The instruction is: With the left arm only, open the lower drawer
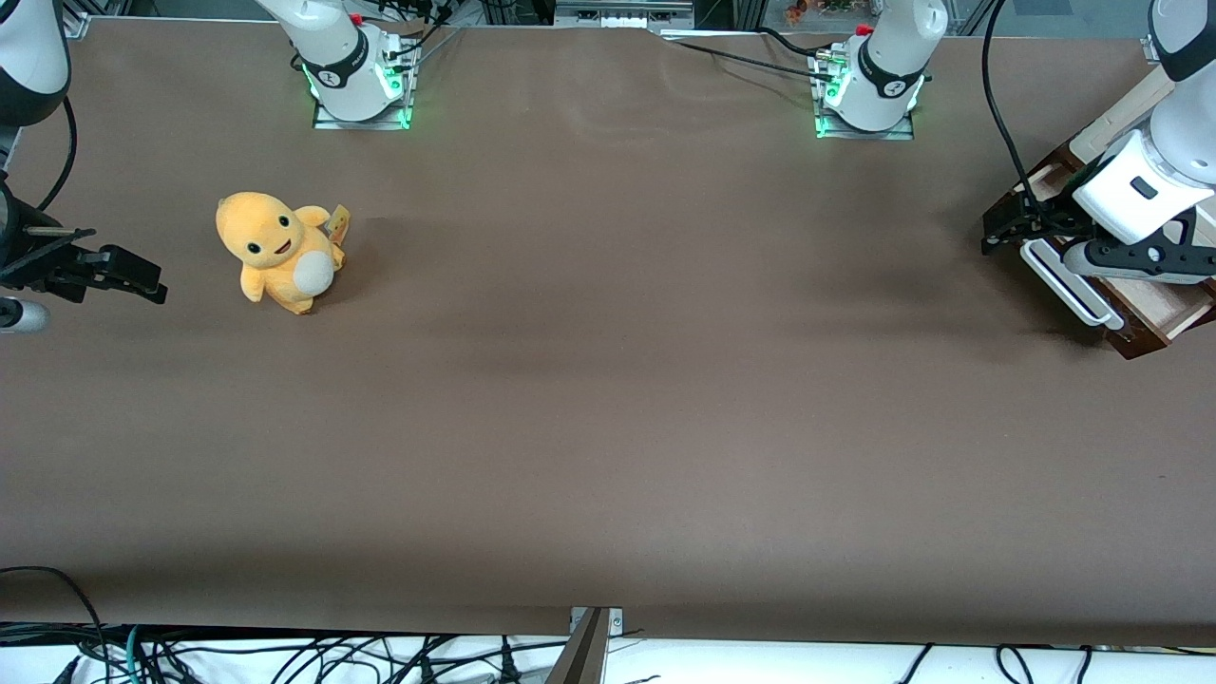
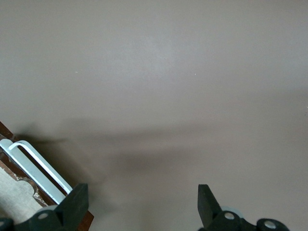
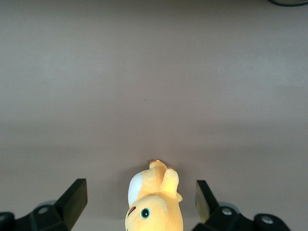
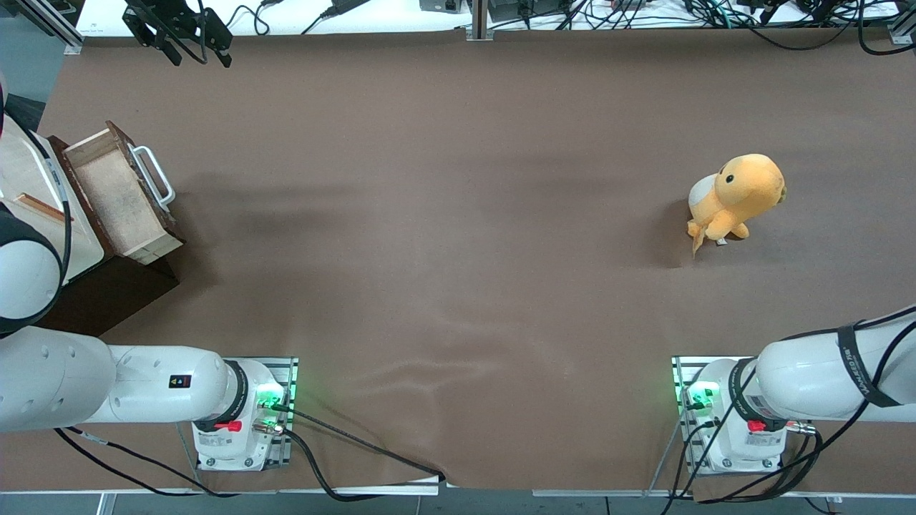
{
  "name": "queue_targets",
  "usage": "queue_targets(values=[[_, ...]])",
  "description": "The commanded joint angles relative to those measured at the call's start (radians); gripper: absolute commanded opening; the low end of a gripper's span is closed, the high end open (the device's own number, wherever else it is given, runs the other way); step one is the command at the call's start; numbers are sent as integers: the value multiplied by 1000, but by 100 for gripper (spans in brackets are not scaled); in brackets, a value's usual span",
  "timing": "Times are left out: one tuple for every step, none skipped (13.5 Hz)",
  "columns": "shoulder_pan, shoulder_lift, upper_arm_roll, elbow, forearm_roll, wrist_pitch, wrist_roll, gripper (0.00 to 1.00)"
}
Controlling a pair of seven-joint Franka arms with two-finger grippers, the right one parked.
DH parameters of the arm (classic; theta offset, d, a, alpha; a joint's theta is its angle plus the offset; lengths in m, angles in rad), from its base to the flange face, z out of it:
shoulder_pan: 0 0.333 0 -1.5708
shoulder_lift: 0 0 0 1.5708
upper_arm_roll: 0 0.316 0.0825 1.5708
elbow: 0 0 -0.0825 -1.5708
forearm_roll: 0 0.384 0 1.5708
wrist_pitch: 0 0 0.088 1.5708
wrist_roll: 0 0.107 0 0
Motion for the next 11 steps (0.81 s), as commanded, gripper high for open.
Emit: queue_targets(values=[[-26, -13, 11, 8, 24, -25, 2, 100], [-31, -13, 12, 9, 21, -28, 2, 100], [-32, -15, 12, 11, 21, -28, 2, 100], [-38, -15, 12, 12, 16, -28, 2, 100], [-41, -15, 15, 14, 13, -33, 2, 100], [-49, -13, 21, 26, 13, -36, 2, 100], [-55, -7, 31, 41, 13, -48, 2, 100], [-55, 4, 38, 46, 11, -54, 2, 100], [-55, 5, 40, 44, 11, -54, 5, 100], [-55, 5, 38, 43, 13, -54, 5, 100], [-57, 5, 40, 43, 13, -54, 5, 100]])
